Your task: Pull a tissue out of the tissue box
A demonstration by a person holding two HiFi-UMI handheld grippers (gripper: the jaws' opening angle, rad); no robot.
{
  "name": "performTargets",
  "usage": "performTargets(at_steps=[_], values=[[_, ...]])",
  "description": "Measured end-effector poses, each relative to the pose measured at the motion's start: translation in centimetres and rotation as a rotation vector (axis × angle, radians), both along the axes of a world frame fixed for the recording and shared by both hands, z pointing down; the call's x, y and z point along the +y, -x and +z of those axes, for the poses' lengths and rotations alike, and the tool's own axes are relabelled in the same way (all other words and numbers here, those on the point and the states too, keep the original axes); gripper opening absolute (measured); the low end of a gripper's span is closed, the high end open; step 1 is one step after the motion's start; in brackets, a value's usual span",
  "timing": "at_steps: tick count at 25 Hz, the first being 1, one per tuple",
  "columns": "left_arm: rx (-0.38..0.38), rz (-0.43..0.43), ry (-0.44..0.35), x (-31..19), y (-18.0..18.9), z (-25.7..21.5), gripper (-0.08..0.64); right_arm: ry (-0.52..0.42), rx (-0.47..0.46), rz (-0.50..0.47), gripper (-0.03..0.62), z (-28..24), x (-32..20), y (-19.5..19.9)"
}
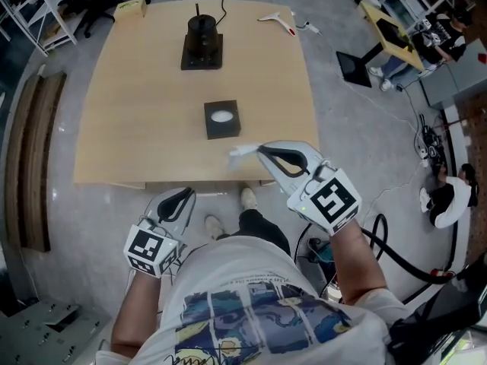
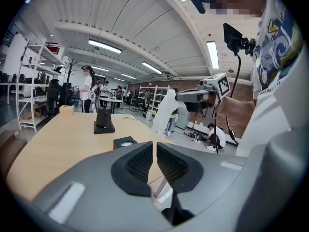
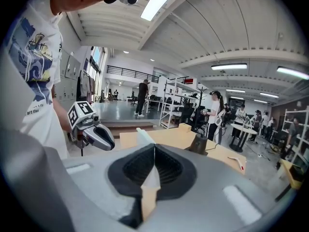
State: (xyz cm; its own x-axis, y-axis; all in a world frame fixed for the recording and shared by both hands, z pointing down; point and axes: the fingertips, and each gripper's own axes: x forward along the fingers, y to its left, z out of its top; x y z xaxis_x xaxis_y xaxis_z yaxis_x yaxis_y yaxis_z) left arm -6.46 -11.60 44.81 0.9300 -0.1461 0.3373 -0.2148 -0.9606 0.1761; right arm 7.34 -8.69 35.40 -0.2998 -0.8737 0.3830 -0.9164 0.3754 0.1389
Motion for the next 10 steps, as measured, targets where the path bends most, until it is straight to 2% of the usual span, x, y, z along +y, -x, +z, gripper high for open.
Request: performTargets(at_steps=[5, 10], values=[[-0.005, -0.01, -0.001, 0.4, 0.9, -0.1, 0.029, 0.004, 0.011, -0.008, 0.003, 0.1, 0.3, 0.5], [-0.038, -0.072, -0.015, 0.7, 3.3, 0.3, 0.029, -0.031, -0.012, -0.09, 0.003, 1.0, -0.5, 2.6]])
